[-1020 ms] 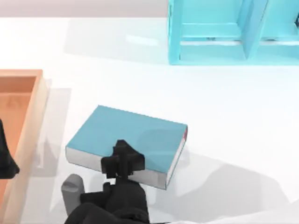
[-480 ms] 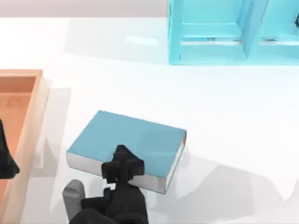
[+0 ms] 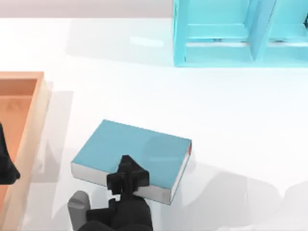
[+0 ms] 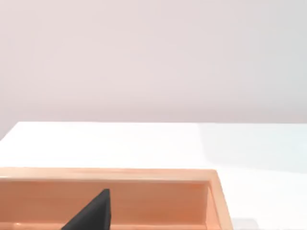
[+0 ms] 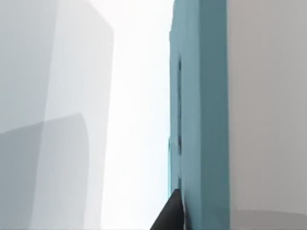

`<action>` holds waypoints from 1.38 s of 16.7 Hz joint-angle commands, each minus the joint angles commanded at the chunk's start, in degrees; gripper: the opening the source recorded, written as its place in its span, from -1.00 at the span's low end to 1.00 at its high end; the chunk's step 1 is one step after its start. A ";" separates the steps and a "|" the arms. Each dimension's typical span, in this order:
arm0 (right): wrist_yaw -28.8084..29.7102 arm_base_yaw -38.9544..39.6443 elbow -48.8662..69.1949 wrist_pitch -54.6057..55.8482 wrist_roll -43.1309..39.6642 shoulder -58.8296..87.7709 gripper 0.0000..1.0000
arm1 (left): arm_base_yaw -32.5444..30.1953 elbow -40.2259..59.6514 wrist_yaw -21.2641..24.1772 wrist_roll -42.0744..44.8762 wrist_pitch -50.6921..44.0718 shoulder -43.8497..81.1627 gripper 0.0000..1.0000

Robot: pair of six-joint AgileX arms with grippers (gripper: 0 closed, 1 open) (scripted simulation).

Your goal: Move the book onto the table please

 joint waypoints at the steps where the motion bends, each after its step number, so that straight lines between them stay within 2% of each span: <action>1: 0.00 0.00 0.00 0.00 0.00 0.00 -0.70 | 0.00 0.00 0.00 0.00 0.00 0.00 1.00; 12: 0.00 0.00 0.00 0.00 0.00 0.00 0.96 | 0.00 0.00 0.00 0.00 0.00 0.00 1.00; 23: 0.50 0.65 0.30 -0.67 0.71 0.52 1.00 | 0.00 0.00 0.00 0.00 0.00 0.00 1.00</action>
